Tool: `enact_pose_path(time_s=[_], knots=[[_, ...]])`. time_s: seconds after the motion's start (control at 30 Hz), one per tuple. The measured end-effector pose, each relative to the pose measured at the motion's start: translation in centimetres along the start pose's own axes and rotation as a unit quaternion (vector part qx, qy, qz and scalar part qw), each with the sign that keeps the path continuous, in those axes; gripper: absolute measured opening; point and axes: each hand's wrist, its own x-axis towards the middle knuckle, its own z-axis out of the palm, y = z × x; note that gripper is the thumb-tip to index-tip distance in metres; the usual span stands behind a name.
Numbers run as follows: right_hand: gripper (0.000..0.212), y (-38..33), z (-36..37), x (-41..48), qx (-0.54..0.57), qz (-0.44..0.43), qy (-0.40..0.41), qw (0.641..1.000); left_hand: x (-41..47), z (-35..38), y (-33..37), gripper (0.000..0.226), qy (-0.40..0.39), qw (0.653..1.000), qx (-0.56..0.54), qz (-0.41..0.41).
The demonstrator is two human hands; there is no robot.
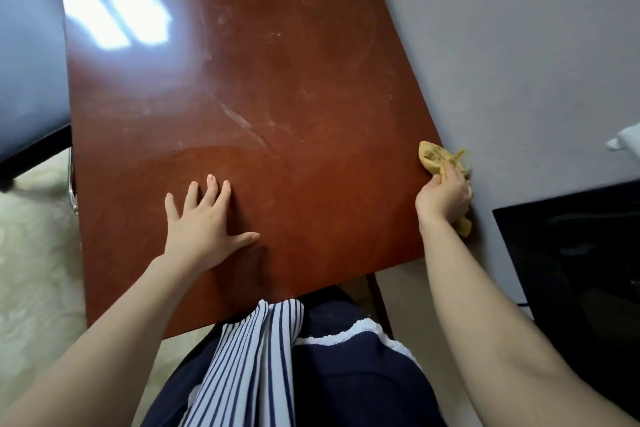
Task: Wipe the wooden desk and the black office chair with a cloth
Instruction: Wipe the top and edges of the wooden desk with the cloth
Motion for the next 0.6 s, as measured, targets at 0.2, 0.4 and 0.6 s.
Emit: enact_pose_path(time_s=[0.2,0.4,0.6], knots=[[0.040,-6.5,2.9,0.1,-0.055,-0.059,-0.088,0.993,0.4,-1.1,-0.7,0.097,-0.044,0.999,-0.014,0.002],[0.039,-8.7,5.8,-5.2,-0.097,-0.260,-0.167,0.946,0.5,-1.1,-0.8,0.086,-0.053,0.998,-0.019,-0.002],[0.037,-6.8,5.6,-10.7,-0.099,-0.414,-0.188,0.885,0.4,-1.1,-0.8,0.077,-0.051,0.999,-0.015,-0.005]])
